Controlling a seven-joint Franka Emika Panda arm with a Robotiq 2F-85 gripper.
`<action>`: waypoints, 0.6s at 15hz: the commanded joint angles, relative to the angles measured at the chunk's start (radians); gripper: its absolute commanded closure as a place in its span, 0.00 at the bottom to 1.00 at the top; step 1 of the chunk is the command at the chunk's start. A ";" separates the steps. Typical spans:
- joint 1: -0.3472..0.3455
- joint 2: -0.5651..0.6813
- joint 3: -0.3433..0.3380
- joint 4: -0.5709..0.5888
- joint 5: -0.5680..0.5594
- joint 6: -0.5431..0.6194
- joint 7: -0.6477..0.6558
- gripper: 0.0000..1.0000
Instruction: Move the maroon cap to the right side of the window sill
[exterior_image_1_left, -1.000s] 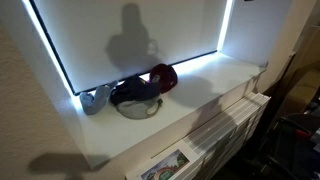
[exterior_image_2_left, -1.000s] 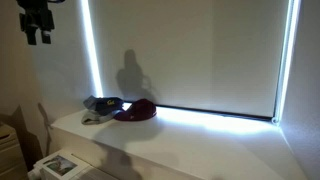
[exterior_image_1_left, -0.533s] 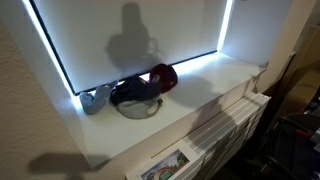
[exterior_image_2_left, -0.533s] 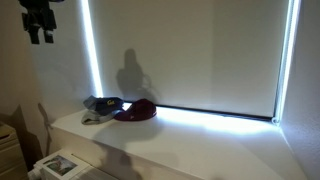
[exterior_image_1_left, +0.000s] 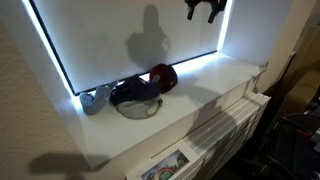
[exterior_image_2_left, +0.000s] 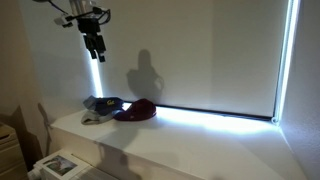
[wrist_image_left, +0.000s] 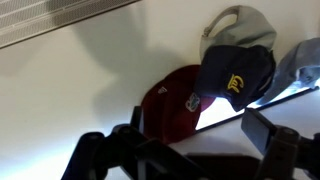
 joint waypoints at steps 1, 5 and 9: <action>0.007 0.174 -0.055 0.059 0.136 -0.060 -0.130 0.00; 0.007 0.146 -0.051 0.016 0.076 0.005 -0.073 0.00; 0.011 0.237 -0.048 0.061 0.150 0.250 0.015 0.00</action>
